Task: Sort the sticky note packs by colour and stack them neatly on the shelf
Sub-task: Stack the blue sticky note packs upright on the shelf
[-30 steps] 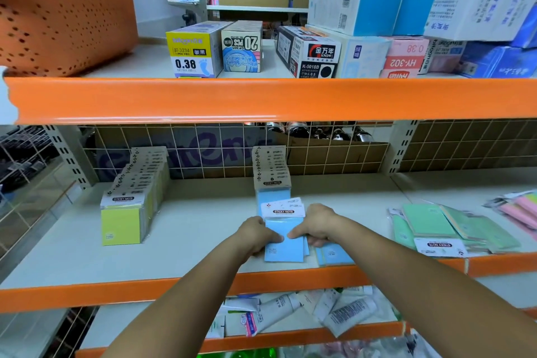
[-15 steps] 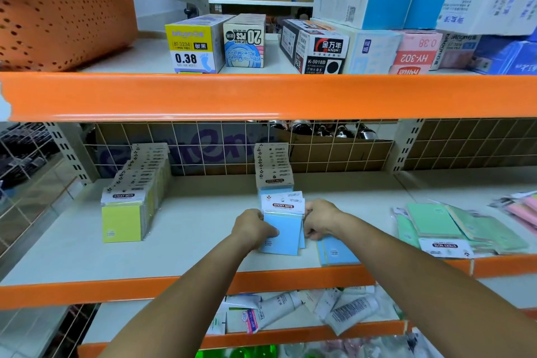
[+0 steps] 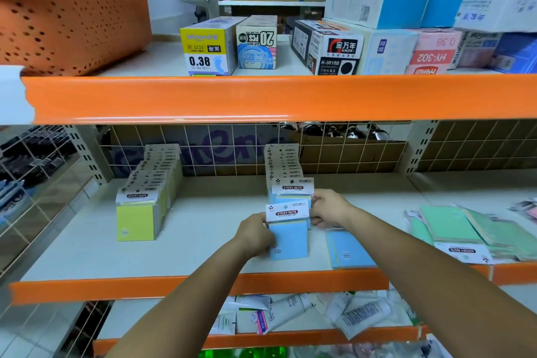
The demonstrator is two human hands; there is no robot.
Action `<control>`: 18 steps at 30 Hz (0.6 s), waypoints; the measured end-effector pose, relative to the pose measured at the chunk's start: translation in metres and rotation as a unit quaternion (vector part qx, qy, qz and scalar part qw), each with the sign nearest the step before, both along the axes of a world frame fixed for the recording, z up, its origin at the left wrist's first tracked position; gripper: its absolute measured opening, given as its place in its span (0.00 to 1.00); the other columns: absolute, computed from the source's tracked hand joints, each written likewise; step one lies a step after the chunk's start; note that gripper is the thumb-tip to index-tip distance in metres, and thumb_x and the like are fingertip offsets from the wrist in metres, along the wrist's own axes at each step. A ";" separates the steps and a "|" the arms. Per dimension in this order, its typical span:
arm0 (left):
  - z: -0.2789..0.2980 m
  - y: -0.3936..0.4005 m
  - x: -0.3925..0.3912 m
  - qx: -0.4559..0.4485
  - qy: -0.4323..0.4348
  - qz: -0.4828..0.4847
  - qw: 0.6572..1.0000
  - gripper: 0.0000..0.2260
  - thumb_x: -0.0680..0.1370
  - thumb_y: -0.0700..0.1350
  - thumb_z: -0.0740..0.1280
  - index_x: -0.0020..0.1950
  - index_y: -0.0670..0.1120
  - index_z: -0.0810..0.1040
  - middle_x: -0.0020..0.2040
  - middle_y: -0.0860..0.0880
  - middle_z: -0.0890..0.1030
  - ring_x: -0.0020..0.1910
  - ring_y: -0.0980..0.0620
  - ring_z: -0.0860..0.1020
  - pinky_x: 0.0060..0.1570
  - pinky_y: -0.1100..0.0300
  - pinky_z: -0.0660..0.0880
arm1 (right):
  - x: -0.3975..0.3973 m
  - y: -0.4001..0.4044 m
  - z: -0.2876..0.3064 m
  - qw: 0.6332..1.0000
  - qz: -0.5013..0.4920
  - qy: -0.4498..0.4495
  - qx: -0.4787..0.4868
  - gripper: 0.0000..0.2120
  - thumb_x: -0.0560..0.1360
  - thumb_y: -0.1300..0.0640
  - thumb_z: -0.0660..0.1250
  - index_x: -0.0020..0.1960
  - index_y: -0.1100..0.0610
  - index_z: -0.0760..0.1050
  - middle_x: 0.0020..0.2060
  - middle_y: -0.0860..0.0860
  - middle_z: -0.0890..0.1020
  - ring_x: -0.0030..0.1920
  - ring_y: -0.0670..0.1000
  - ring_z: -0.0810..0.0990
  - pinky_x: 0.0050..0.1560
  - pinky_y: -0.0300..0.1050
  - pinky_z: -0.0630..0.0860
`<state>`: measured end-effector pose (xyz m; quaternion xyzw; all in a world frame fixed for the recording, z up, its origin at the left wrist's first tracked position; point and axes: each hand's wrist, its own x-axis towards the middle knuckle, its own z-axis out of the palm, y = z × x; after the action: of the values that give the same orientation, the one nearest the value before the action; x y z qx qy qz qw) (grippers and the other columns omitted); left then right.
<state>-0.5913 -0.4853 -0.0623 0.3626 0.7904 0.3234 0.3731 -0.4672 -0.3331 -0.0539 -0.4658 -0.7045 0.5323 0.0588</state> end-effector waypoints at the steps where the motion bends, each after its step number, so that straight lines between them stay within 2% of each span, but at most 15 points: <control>1: -0.001 -0.001 0.000 0.004 -0.002 -0.004 1.000 0.20 0.71 0.31 0.65 0.59 0.47 0.77 0.48 0.43 0.80 0.39 0.45 0.77 0.31 0.62 0.72 | -0.003 -0.001 -0.002 1.000 -0.001 -0.007 0.020 0.12 0.77 0.71 0.56 0.49 0.60 0.76 0.40 0.55 0.80 0.25 0.48 0.69 0.25 0.38 0.64; 3: -0.003 -0.003 0.000 0.013 -0.002 -0.012 1.000 0.19 0.71 0.32 0.65 0.59 0.47 0.77 0.49 0.44 0.80 0.40 0.45 0.77 0.35 0.59 0.75 | -0.009 -0.002 -0.009 0.998 -0.017 -0.009 0.060 0.13 0.75 0.67 0.54 0.44 0.57 0.75 0.40 0.55 0.81 0.28 0.52 0.72 0.27 0.38 0.66; 6: -0.005 -0.004 -0.001 0.024 0.005 -0.020 0.999 0.19 0.70 0.31 0.65 0.58 0.48 0.78 0.46 0.47 0.79 0.43 0.46 0.77 0.42 0.56 0.76 | -0.016 -0.006 -0.013 0.993 -0.027 -0.013 0.118 0.08 0.74 0.62 0.58 0.38 0.55 0.71 0.40 0.54 0.79 0.38 0.56 0.74 0.35 0.41 0.70; 9: -0.010 -0.005 -0.003 0.031 0.001 -0.019 0.999 0.20 0.70 0.31 0.65 0.59 0.48 0.78 0.42 0.50 0.77 0.41 0.47 0.76 0.38 0.60 0.74 | -0.017 -0.010 -0.011 0.982 -0.017 -0.062 0.177 0.10 0.73 0.58 0.63 0.36 0.53 0.65 0.39 0.52 0.76 0.40 0.54 0.71 0.34 0.41 0.66; 13: -0.014 -0.005 -0.005 0.037 0.000 -0.015 0.999 0.22 0.70 0.31 0.66 0.60 0.49 0.77 0.41 0.51 0.77 0.39 0.50 0.75 0.36 0.62 0.74 | -0.023 -0.006 -0.016 0.974 -0.007 -0.094 0.204 0.07 0.74 0.57 0.66 0.44 0.54 0.67 0.43 0.52 0.75 0.45 0.54 0.72 0.41 0.42 0.67; 18: -0.016 -0.003 -0.007 0.046 0.001 -0.016 0.999 0.22 0.70 0.32 0.66 0.61 0.49 0.77 0.50 0.46 0.80 0.46 0.48 0.77 0.46 0.55 0.78 | -0.023 -0.002 -0.018 0.977 -0.030 -0.096 0.189 0.18 0.72 0.51 0.71 0.53 0.59 0.68 0.47 0.55 0.76 0.47 0.56 0.75 0.43 0.45 0.71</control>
<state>-0.5980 -0.4880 -0.0785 0.3923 0.7694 0.3528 0.3601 -0.4905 -0.3348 -0.0719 -0.5160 -0.7802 0.3407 0.0940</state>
